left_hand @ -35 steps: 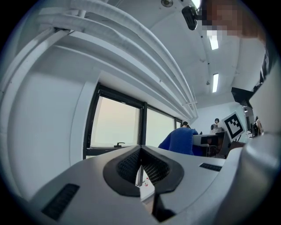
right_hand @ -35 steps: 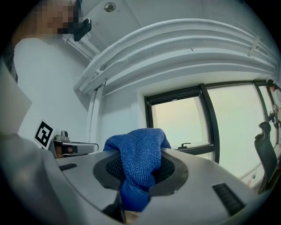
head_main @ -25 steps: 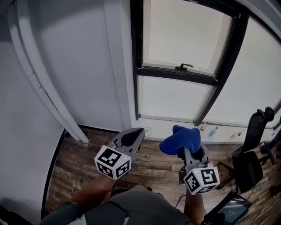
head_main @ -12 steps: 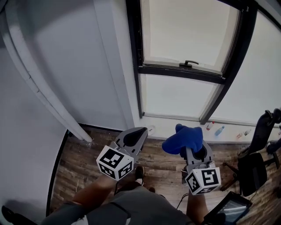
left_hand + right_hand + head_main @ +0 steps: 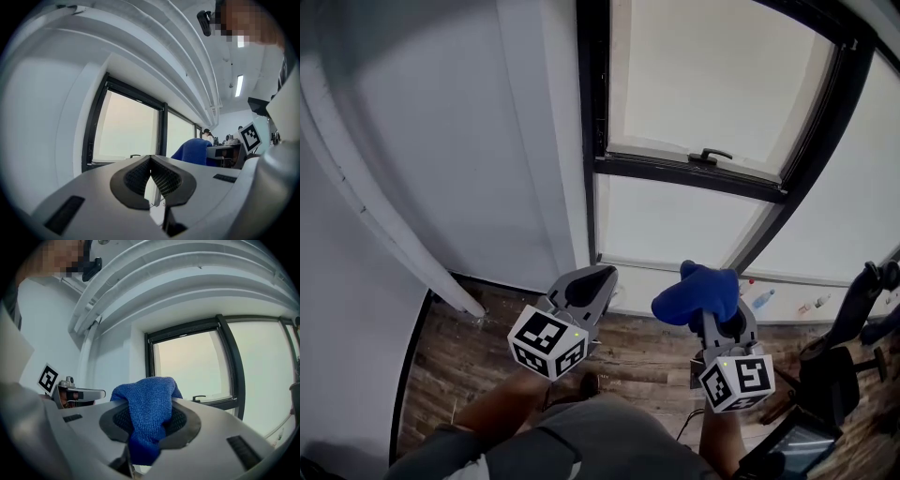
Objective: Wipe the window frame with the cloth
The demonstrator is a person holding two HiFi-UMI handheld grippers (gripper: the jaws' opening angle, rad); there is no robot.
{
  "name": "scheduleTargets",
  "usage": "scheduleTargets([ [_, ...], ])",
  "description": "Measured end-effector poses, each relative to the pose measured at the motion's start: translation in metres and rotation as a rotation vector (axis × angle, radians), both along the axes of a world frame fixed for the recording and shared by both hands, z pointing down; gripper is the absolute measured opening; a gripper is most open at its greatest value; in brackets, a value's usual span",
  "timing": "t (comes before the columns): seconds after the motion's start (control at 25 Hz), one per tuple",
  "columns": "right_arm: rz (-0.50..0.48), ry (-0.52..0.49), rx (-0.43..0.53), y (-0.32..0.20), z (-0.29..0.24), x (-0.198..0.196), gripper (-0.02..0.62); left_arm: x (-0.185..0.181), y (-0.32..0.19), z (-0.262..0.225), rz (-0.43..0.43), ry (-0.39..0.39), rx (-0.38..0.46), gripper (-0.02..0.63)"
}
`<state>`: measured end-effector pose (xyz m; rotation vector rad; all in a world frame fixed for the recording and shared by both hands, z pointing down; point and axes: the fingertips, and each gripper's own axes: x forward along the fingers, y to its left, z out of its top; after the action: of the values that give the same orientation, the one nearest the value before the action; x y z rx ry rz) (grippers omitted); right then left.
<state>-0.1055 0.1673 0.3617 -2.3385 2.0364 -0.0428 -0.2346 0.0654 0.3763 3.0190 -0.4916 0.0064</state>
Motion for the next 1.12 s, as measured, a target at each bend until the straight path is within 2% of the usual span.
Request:
scheduleTargets([
  [0.24, 0.009, 0.002, -0.009, -0.054, 0.0, 0.011, 0.118, 0.016, -0.045, -0.004, 0.046, -0.011, 0.038, 0.009],
  [0.44, 0.02, -0.006, -0.025, -0.096, 0.006, 0.02, 0.118, 0.021, -0.095, 0.003, 0.01, 0.001, 0.007, 0.009],
  [0.76, 0.036, -0.01, -0.037, -0.144, 0.011, 0.035, 0.12, 0.035, -0.143, 0.007, 0.018, 0.019, -0.001, 0.009],
  [1.12, -0.009, -0.03, -0.025, -0.192, 0.015, 0.091, 0.118, 0.082, -0.183, 0.008, -0.046, 0.006, 0.001, 0.009],
])
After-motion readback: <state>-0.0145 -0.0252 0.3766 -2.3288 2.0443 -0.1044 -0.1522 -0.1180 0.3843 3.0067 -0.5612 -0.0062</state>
